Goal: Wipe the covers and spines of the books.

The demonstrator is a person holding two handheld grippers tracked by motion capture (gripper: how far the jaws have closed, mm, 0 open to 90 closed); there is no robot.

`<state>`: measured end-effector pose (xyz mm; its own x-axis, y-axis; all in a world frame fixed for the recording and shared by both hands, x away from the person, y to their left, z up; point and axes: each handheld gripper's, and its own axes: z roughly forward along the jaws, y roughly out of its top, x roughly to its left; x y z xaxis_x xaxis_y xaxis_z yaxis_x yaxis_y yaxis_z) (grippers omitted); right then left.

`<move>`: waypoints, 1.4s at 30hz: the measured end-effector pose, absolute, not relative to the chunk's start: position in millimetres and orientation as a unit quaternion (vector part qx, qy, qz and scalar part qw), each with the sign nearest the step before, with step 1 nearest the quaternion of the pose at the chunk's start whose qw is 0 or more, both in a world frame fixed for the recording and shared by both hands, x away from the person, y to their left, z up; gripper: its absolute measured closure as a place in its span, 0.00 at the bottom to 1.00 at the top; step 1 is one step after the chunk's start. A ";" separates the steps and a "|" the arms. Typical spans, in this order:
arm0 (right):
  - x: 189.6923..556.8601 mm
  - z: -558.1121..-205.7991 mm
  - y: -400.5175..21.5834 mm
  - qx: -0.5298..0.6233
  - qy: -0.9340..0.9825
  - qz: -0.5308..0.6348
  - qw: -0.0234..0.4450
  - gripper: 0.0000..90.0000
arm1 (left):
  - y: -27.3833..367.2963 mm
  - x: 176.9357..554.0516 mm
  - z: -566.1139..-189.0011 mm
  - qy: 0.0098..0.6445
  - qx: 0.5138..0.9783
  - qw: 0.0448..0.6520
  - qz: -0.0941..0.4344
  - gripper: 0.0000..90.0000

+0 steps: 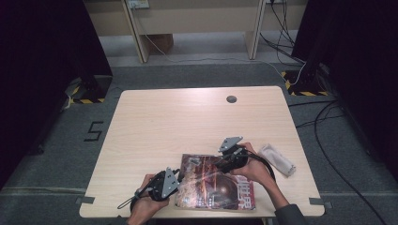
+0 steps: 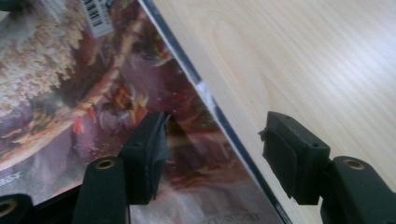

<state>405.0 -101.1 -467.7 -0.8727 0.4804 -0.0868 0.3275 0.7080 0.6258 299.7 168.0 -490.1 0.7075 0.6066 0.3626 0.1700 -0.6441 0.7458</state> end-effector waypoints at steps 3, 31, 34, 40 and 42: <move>403.7 -470.1 -98.0 0.205 0.922 0.306 0.118 0.48 | 167.6 299.4 -490.0 0.226 0.853 0.353 0.309 0.79; 387.7 -451.8 -98.7 0.113 0.947 0.279 0.113 0.77 | 164.0 302.6 -496.1 0.217 0.860 0.334 0.320 0.81; 377.4 -446.0 -96.5 0.101 0.950 0.267 0.126 0.82 | 163.6 304.6 -498.5 0.222 0.861 0.332 0.316 0.81; 366.5 -439.6 -91.8 0.084 0.956 0.247 0.136 0.87 | 162.6 308.4 -500.7 0.229 0.861 0.333 0.310 0.79; 365.3 -439.4 -89.8 0.084 0.956 0.241 0.142 0.87 | 162.7 310.1 -502.2 0.232 0.861 0.335 0.305 0.79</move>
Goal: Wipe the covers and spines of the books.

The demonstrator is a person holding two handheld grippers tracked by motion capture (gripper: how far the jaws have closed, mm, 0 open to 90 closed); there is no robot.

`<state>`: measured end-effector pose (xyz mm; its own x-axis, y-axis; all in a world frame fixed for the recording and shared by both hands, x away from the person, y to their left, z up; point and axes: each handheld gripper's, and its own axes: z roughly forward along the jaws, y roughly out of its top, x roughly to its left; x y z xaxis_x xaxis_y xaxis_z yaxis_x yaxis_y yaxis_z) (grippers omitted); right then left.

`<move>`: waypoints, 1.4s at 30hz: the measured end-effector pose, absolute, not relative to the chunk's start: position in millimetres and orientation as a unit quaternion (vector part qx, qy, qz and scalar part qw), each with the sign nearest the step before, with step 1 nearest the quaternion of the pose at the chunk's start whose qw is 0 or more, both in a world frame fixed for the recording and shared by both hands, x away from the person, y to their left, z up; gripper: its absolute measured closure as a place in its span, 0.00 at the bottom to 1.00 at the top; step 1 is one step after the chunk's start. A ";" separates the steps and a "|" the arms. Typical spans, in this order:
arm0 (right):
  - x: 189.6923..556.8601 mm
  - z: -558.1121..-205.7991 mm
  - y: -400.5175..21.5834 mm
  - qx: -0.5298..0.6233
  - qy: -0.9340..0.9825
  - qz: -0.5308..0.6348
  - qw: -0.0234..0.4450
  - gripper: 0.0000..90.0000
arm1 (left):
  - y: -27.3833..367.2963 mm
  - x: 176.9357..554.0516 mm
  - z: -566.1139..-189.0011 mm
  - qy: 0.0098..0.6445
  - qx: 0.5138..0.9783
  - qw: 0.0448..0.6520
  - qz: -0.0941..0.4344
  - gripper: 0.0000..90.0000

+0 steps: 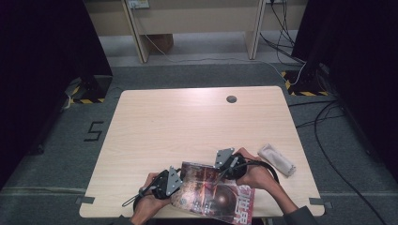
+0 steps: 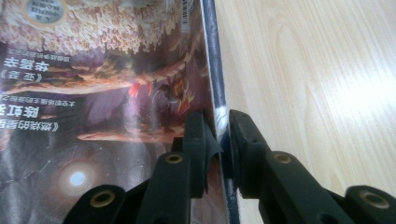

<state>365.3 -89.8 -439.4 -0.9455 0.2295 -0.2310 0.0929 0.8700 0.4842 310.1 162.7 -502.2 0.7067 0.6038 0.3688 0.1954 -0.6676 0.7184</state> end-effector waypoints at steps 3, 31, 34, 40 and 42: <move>365.3 -438.5 -87.2 0.081 0.958 0.231 0.147 0.89 | 163.2 311.5 -502.6 0.235 0.860 0.337 0.304 0.75; 379.6 -396.6 -85.5 0.099 0.956 0.204 0.187 0.93 | 182.4 313.3 -495.8 0.304 0.833 0.372 0.274 0.57; 385.3 -383.5 -83.7 0.105 0.953 0.196 0.205 0.93 | 184.7 314.2 -495.4 0.312 0.829 0.378 0.271 0.57; 401.0 -354.4 -78.3 0.113 0.946 0.175 0.249 0.93 | 186.3 315.1 -496.1 0.317 0.830 0.375 0.265 0.56; 406.2 -346.8 -75.1 0.115 0.941 0.169 0.268 0.93 | 185.6 314.9 -496.4 0.318 0.831 0.374 0.261 0.55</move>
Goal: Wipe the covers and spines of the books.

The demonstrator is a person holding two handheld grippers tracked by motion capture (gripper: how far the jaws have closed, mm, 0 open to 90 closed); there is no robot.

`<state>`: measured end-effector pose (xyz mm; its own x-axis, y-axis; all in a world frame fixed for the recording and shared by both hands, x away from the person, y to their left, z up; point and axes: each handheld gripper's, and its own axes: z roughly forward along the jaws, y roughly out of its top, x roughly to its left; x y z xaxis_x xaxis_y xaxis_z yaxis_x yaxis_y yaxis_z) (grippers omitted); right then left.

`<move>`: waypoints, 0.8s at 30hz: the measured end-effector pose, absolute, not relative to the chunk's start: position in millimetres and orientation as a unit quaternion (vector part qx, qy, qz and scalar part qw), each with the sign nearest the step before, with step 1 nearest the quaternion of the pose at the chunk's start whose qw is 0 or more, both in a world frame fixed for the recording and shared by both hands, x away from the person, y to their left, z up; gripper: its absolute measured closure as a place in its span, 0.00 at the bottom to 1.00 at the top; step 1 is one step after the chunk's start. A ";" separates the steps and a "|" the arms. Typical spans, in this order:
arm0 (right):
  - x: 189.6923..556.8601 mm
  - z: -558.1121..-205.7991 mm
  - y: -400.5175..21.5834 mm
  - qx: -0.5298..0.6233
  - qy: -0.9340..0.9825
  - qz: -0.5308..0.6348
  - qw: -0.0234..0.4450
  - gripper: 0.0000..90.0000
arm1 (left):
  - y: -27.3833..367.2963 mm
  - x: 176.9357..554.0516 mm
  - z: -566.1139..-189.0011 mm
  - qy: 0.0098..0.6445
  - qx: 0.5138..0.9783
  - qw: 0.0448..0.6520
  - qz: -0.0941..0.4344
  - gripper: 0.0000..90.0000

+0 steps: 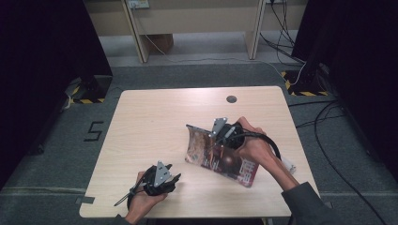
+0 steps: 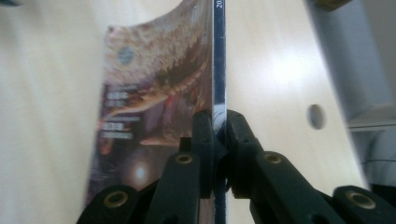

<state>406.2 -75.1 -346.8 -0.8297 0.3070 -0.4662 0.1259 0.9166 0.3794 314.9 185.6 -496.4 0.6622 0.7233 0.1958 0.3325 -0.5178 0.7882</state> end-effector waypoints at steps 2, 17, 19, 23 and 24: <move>411.2 -340.3 -72.4 0.118 0.938 0.165 0.282 0.93 | 185.4 315.0 -497.1 0.318 0.835 0.372 0.253 0.53; 389.1 -357.5 -58.9 0.093 0.947 0.162 0.262 0.93 | 186.1 315.7 -500.0 0.332 0.835 0.365 0.243 0.50; 384.1 -362.6 -59.2 0.090 0.949 0.169 0.250 0.93 | 186.6 316.1 -499.8 0.332 0.835 0.364 0.243 0.49; 375.9 -373.6 -61.6 0.087 0.952 0.181 0.232 0.93 | 190.3 316.8 -501.8 0.339 0.839 0.357 0.233 0.46; 374.3 -376.7 -62.5 0.085 0.952 0.183 0.228 0.93 | 191.7 316.4 -502.8 0.340 0.840 0.354 0.232 0.45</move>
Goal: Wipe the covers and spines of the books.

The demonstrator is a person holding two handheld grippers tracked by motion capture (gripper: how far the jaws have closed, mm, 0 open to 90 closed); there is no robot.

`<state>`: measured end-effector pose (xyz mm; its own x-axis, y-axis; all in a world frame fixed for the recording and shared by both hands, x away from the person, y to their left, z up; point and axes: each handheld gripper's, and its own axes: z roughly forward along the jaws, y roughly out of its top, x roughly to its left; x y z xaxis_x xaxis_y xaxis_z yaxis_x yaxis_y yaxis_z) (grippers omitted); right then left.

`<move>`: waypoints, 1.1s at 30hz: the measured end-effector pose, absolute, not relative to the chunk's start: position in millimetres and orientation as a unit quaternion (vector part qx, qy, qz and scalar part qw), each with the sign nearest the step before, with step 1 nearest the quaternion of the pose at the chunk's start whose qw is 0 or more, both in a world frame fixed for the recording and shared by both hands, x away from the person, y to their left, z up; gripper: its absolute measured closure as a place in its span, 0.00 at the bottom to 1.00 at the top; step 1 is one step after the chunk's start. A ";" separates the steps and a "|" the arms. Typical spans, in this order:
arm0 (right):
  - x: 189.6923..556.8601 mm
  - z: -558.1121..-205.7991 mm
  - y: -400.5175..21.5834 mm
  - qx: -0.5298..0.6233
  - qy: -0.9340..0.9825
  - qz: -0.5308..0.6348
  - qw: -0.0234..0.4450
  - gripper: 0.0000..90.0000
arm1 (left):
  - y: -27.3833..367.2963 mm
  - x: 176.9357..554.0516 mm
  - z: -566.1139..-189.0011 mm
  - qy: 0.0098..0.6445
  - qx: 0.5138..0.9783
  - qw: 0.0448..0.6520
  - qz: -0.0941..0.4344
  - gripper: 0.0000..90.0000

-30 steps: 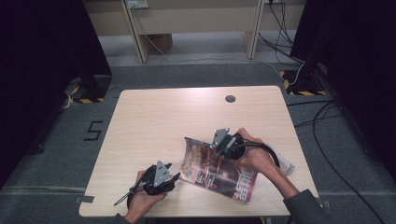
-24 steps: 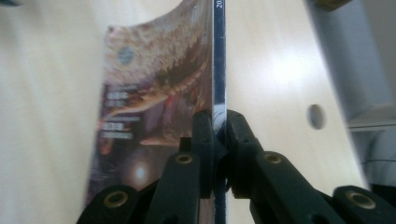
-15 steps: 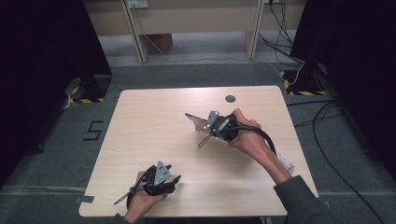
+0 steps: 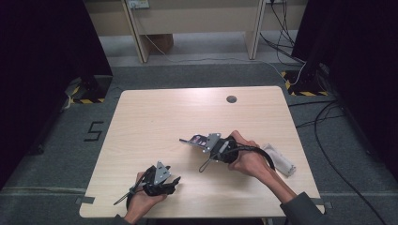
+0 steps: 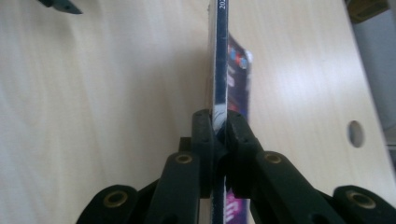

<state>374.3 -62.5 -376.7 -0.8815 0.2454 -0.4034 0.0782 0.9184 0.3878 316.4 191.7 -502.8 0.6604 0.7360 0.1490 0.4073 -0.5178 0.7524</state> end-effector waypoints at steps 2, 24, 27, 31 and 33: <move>369.6 -384.1 -64.1 0.092 0.954 0.185 0.216 0.93 | 194.4 315.4 -503.3 0.347 0.839 0.351 0.227 0.43; 340.0 -457.1 -77.6 0.105 0.955 0.238 0.143 0.88 | 202.5 316.9 -507.1 0.382 0.831 0.335 0.227 0.37; 337.8 -462.1 -79.0 0.110 0.953 0.244 0.140 0.86 | 202.1 317.3 -507.6 0.381 0.831 0.334 0.228 0.37; 335.3 -468.5 -81.1 0.113 0.951 0.254 0.135 0.84 | 203.7 318.4 -507.4 0.388 0.827 0.334 0.231 0.36; 334.3 -473.2 -81.5 0.108 0.952 0.253 0.133 0.81 | 204.4 319.1 -507.1 0.394 0.823 0.335 0.234 0.35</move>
